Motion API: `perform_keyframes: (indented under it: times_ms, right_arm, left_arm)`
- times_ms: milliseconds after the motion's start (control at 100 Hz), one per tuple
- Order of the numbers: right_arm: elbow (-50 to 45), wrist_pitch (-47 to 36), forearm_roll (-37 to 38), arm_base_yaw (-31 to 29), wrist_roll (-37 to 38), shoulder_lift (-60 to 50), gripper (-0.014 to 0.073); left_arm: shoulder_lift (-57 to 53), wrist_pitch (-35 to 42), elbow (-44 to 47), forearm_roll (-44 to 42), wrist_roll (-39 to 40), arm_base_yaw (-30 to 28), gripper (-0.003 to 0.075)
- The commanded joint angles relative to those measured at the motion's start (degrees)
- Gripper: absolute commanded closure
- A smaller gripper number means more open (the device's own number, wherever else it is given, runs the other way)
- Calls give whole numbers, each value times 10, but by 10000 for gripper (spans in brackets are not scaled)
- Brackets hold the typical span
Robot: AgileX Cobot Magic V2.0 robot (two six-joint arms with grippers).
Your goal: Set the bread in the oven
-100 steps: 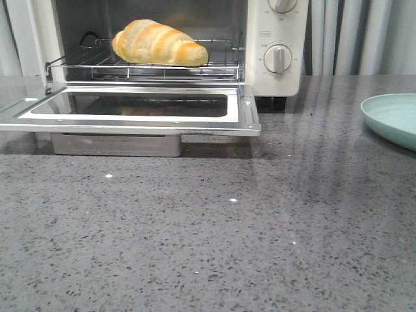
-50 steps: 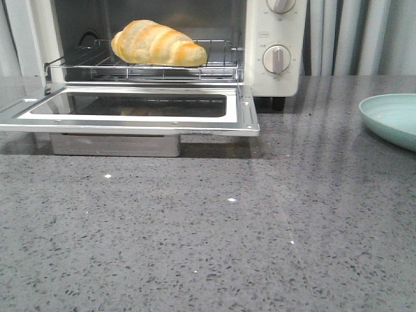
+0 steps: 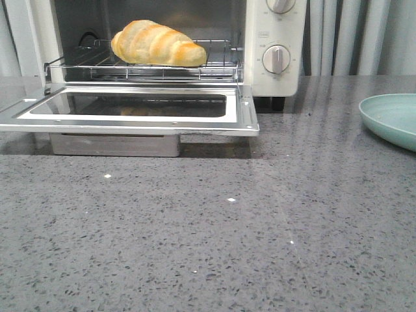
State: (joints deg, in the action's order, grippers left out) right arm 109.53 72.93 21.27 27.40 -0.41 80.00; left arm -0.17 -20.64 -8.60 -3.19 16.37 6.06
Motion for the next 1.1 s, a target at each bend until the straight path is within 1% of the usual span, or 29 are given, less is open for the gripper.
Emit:
perform_keyframes:
  times_ms: [0,130,240,360,430,500,700,800,910,1090]
  right_arm:
    - [16,-30,3,-18,-24,-24,651]
    - [16,-91,1,-52,-31,-35,651]
    - [16,-150,-25,-84,-41,-48,651]
    - [7,-173,-54,-117,-43,-69,651]
    - [-27,-196,-57,-122,-43,-94,651]
    - [-88,-237,-57,-123,-43,-130,651]
    - [-307,-367,-57,-123,-37,-245,651]
    - [-393,-389,-57,-124,-17,-299,651]
    - [-481,-400,-58,-144,19,-347,651]
    - [-624,-455,-104,-187,22,-423,651]
  left_arm:
    - [-15,45,-16,3,1,-2,741]
    - [-15,45,-16,3,1,-2,741]
    - [-15,45,-16,3,1,-2,741]
    - [-15,45,-16,3,1,-2,741]
    - [-15,45,-16,3,1,-2,741]
    - [-15,45,-16,3,1,-2,741]
    - [-15,45,-16,3,1,-2,741]
    - [-15,45,-16,3,1,-2,741]
    - [-15,45,-16,3,1,-2,741]
    - [-15,45,-16,3,1,-2,741]
